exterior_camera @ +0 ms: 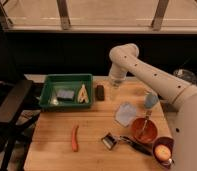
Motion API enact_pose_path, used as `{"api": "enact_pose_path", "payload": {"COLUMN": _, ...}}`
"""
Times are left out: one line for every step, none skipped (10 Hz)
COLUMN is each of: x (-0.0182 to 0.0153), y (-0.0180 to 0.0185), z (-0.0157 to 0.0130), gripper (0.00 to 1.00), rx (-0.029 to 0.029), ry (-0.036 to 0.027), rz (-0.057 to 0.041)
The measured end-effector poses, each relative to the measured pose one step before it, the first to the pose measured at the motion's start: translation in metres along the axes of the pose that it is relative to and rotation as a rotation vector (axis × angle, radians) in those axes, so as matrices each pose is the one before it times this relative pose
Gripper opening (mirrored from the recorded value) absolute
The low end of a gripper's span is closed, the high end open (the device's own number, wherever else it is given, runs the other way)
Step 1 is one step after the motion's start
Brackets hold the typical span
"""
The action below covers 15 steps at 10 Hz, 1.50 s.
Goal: Place eraser in tray
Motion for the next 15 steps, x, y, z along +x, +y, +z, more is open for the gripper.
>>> {"api": "enact_pose_path", "payload": {"x": 0.00049, "y": 0.00018, "z": -0.00004, "gripper": 0.65, "rx": -0.0007, "ry": 0.00028, "rz": 0.00109}}
{"api": "enact_pose_path", "payload": {"x": -0.00012, "y": -0.00058, "z": 0.00005, "gripper": 0.65, "rx": -0.00131, "ry": -0.00644, "rz": 0.01447}}
{"api": "enact_pose_path", "payload": {"x": 0.00432, "y": 0.00007, "z": 0.00084, "gripper": 0.65, "rx": -0.00341, "ry": -0.01711, "rz": 0.03633}}
{"api": "enact_pose_path", "payload": {"x": 0.00427, "y": -0.00326, "z": 0.00191, "gripper": 0.65, "rx": -0.01125, "ry": -0.03831, "rz": 0.07712}}
{"api": "enact_pose_path", "payload": {"x": -0.00251, "y": -0.00466, "z": 0.00958, "gripper": 0.65, "rx": -0.03745, "ry": -0.04329, "rz": 0.09598}}
{"api": "enact_pose_path", "payload": {"x": -0.0044, "y": -0.00564, "z": 0.00973, "gripper": 0.65, "rx": -0.02574, "ry": -0.03051, "rz": 0.06584}}
{"api": "enact_pose_path", "payload": {"x": -0.0012, "y": -0.00665, "z": 0.00662, "gripper": 0.65, "rx": -0.01835, "ry": -0.0282, "rz": 0.04668}}
{"api": "enact_pose_path", "payload": {"x": 0.00165, "y": -0.00643, "z": 0.00376, "gripper": 0.65, "rx": -0.00913, "ry": -0.01289, "rz": 0.05687}}
{"api": "enact_pose_path", "payload": {"x": -0.00369, "y": -0.00629, "z": 0.00557, "gripper": 0.65, "rx": 0.00584, "ry": -0.01216, "rz": 0.07741}}
{"api": "enact_pose_path", "payload": {"x": -0.00592, "y": -0.00406, "z": 0.00592, "gripper": 0.65, "rx": 0.01506, "ry": -0.01378, "rz": 0.06809}}
{"api": "enact_pose_path", "payload": {"x": -0.00043, "y": -0.0026, "z": 0.00163, "gripper": 0.65, "rx": 0.05941, "ry": -0.01207, "rz": 0.11016}}
{"api": "enact_pose_path", "payload": {"x": -0.00166, "y": 0.00087, "z": -0.00073, "gripper": 0.65, "rx": 0.04639, "ry": -0.01276, "rz": 0.06775}}
{"api": "enact_pose_path", "payload": {"x": -0.00322, "y": 0.00338, "z": 0.0008, "gripper": 0.65, "rx": 0.03711, "ry": -0.01434, "rz": 0.05583}}
{"api": "enact_pose_path", "payload": {"x": -0.00228, "y": 0.0043, "z": -0.00006, "gripper": 0.65, "rx": 0.02459, "ry": -0.01476, "rz": 0.04413}}
{"api": "enact_pose_path", "payload": {"x": 0.00002, "y": 0.00046, "z": -0.00135, "gripper": 0.65, "rx": 0.02529, "ry": -0.01412, "rz": 0.03656}}
